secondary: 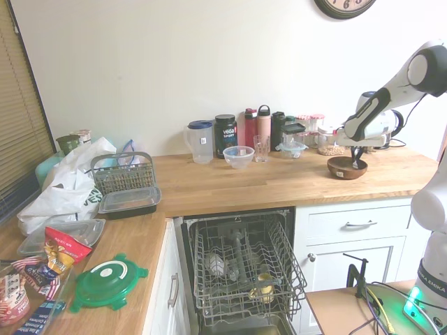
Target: Put the fork in the dishwasher
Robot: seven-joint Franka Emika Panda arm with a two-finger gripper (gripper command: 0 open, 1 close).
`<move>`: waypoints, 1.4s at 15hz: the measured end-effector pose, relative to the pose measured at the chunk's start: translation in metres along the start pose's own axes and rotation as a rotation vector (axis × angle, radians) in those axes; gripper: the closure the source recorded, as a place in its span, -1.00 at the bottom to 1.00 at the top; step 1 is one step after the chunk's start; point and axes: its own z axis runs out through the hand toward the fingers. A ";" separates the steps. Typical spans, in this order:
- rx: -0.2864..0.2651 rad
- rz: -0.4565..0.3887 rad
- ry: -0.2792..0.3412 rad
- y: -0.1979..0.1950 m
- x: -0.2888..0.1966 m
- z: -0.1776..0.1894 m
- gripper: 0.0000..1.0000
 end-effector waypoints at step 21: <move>0.173 -0.491 0.520 0.097 -0.481 -0.224 1.00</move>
